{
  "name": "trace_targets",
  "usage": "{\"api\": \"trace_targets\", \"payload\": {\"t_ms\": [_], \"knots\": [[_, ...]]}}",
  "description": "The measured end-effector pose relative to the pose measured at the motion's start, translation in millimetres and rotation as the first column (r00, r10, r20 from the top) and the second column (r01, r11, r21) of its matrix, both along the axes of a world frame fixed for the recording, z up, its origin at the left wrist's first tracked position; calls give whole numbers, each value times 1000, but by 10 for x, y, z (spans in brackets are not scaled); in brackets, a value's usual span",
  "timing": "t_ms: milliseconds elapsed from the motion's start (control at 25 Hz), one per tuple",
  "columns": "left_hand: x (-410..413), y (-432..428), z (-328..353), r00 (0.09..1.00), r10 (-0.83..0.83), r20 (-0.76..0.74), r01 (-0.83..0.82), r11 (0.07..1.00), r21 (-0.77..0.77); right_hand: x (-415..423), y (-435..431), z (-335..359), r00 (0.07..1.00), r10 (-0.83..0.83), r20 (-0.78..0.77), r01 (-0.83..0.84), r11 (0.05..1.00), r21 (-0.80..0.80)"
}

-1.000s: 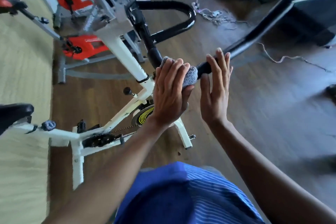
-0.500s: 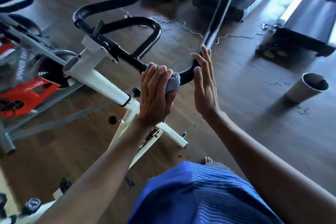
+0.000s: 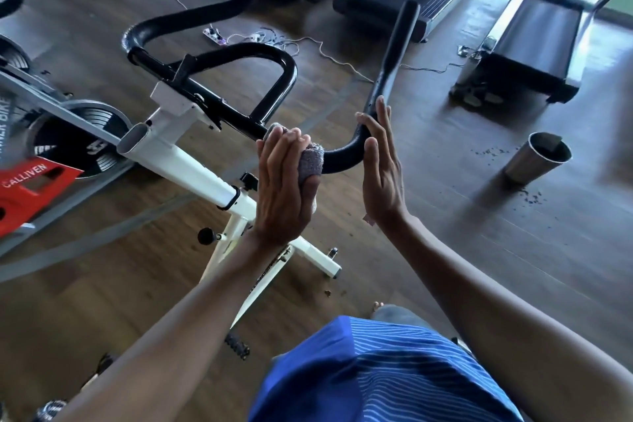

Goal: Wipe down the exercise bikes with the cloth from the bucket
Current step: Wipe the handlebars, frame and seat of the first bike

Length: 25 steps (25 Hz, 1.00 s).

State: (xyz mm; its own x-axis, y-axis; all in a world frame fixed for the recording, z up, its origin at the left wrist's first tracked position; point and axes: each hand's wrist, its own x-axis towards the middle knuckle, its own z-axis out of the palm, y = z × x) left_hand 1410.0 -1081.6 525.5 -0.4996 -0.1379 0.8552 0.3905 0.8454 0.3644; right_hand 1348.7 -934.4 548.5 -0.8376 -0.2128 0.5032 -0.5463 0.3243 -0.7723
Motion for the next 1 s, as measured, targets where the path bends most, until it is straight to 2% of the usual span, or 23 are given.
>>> {"api": "trace_targets", "payload": {"t_ms": [120,320,560,800,920,1000], "knots": [[92,74,147,996,47,82,-46,999,-8,-9,40,19,999,30,19,-30,1000,7],[214,129,404,933,149,327,-130,988,-77,-27,145,109,991,93,99,-100,992,73],[163,414,533,870,304,388,-288,952,-100,-83,264,111,966,210,152,-222,973,63],[58,874,632,685,563,462,-521,822,-229,-201,398,134,920,345,189,-356,934,32],[-45,1131,693,599,605,524,-564,784,-260,-301,508,227,895,390,218,-390,920,-45],[-36,1134,749,613,564,553,-528,813,-244,-297,582,337,911,345,226,-337,939,-74]]}}
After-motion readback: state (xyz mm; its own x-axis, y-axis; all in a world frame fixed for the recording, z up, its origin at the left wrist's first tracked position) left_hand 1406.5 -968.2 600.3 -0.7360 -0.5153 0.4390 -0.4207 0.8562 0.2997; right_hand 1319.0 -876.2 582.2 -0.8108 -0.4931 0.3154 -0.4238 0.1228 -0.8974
